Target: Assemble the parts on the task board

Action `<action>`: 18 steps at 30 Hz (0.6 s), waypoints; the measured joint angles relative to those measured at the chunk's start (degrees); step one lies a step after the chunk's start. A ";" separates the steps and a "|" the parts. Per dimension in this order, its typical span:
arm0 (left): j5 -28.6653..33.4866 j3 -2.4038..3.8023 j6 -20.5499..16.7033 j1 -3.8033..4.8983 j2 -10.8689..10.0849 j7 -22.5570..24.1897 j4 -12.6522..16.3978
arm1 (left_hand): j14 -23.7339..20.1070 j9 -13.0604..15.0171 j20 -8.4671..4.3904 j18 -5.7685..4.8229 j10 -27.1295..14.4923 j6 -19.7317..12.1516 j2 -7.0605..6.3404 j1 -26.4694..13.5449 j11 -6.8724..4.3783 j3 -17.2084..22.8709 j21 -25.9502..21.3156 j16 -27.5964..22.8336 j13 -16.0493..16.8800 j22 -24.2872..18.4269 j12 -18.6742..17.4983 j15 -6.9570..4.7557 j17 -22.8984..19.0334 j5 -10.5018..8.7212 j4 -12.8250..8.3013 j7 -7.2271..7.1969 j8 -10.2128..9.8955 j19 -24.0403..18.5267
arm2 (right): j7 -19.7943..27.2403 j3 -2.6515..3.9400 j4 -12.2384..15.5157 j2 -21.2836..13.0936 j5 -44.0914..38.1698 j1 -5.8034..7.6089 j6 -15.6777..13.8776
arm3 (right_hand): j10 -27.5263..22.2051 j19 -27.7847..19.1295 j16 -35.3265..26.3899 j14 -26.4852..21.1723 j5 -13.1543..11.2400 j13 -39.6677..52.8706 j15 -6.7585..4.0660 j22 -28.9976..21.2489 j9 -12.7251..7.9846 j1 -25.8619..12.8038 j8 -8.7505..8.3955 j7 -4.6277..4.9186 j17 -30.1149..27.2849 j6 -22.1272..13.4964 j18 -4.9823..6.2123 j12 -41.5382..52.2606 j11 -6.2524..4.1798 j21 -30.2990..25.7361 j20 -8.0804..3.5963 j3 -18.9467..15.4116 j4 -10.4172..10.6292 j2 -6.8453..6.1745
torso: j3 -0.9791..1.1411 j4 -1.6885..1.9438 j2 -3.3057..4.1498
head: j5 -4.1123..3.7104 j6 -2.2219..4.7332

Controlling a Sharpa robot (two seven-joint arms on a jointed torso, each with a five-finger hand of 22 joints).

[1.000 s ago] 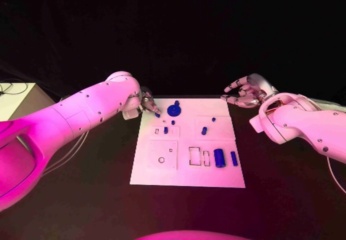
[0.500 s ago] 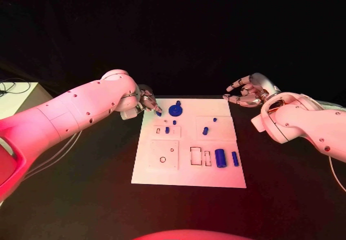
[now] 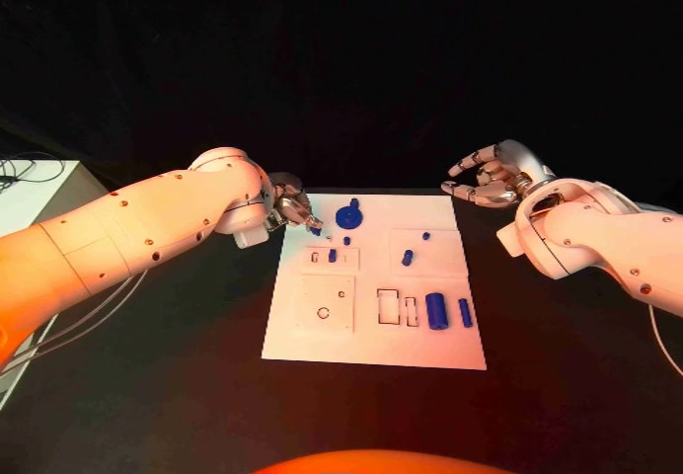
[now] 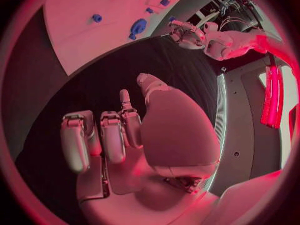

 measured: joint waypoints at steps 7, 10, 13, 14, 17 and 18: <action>-0.80 -0.67 -2.35 -1.41 -0.70 0.10 1.44 | 0.00 0.00 0.00 0.00 0.00 0.03 -0.23 -0.23 0.00 0.00 0.00 0.00 0.06 0.00 0.26 0.00 0.00 0.09 -0.01 -0.02 0.00 0.00 | 1.58 -0.06 -0.72 0.19 1.36 0.00 -1.58 | -14.25 -6.60 -12.42 -0.82 0.00 -16.36 -1.36 -9.26 0.85 -0.25 1.33 -0.42 -6.02 -0.79 5.88 -22.70 0.59 -27.40 -1.15 4.11 0.04 -0.78 | -0.04 0.04 -0.07 | 0.11 -0.19; -1.09 -0.85 -3.05 -2.20 -0.80 0.13 1.67 | 0.00 0.01 0.00 0.00 0.00 0.04 -0.27 -0.27 0.00 0.00 0.00 0.00 0.06 0.00 0.26 0.00 0.00 0.10 -0.01 -0.03 0.00 0.00 | 3.00 -0.08 -1.12 0.38 2.76 0.00 -2.84 | -20.33 -11.98 -22.15 -4.82 0.00 -28.39 -1.19 -22.37 1.16 0.31 1.73 -0.23 -15.75 -1.17 8.44 -35.09 0.55 -44.95 -1.08 6.64 -0.10 -1.79 | -0.04 0.04 -0.05 | 0.13 -0.20; -1.30 -0.94 -3.48 -2.72 -0.80 0.14 1.75 | 0.00 0.01 0.00 0.00 0.00 0.04 -0.27 -0.27 0.01 0.01 0.00 0.00 0.06 0.00 0.26 0.00 0.00 0.10 -0.01 -0.03 0.00 0.00 | 4.57 -0.11 -1.47 0.52 4.49 0.00 -4.21 | -21.64 -15.78 -34.31 -10.80 0.00 -34.53 -0.63 -30.81 1.28 0.25 1.80 0.02 -26.66 -1.59 9.06 -41.59 0.65 -56.21 -0.60 8.63 -0.24 -2.60 | -0.02 0.00 -0.01 | 0.16 -0.20; -1.36 -0.97 -3.55 -2.81 -0.80 0.14 1.77 | 0.00 0.01 0.00 0.00 0.00 0.04 -0.27 -0.27 0.01 0.01 0.00 0.00 0.06 0.00 0.26 0.00 0.00 0.10 -0.01 -0.03 0.00 0.00 | 5.05 -0.12 -1.57 0.54 5.06 0.00 -4.62 | -21.74 -16.08 -37.89 -12.35 0.00 -36.14 -0.45 -32.15 1.30 0.27 2.00 0.11 -29.39 -1.69 9.06 -43.24 0.56 -57.93 -0.31 9.09 -0.29 -2.66 | 0.00 -0.02 0.02 | 0.16 -0.22; -1.54 -1.06 -3.64 -2.97 -0.82 0.14 1.92 | 0.00 0.01 0.00 0.00 -0.01 0.04 -0.26 -0.26 0.01 0.01 0.00 0.00 0.06 0.00 0.26 0.00 0.00 0.10 -0.01 -0.03 0.00 0.00 | 6.57 -0.14 -1.93 0.63 7.01 0.00 -5.77 | -22.85 -18.31 -46.60 -15.73 0.22 -42.17 0.53 -36.39 1.37 0.49 2.16 0.71 -33.15 -2.44 9.05 -49.39 0.87 -63.39 0.49 10.54 -0.61 -2.88 | 0.03 -0.03 0.05 | 0.20 -0.35; -1.58 -1.08 -3.64 -3.02 -0.85 0.14 1.98 | 0.00 0.01 0.00 0.00 -0.01 0.04 -0.26 -0.26 0.01 0.01 0.00 0.00 0.06 0.00 0.26 0.00 0.00 0.10 -0.01 -0.03 0.00 0.00 | 6.98 -0.14 -2.06 0.67 7.59 0.00 -6.05 | -23.11 -18.77 -48.95 -16.47 0.22 -44.06 0.85 -37.60 1.37 0.57 2.17 0.92 -33.88 -2.63 9.05 -51.28 1.12 -64.86 0.95 10.82 -0.74 -2.95 | 0.03 -0.03 0.06 | 0.20 -0.43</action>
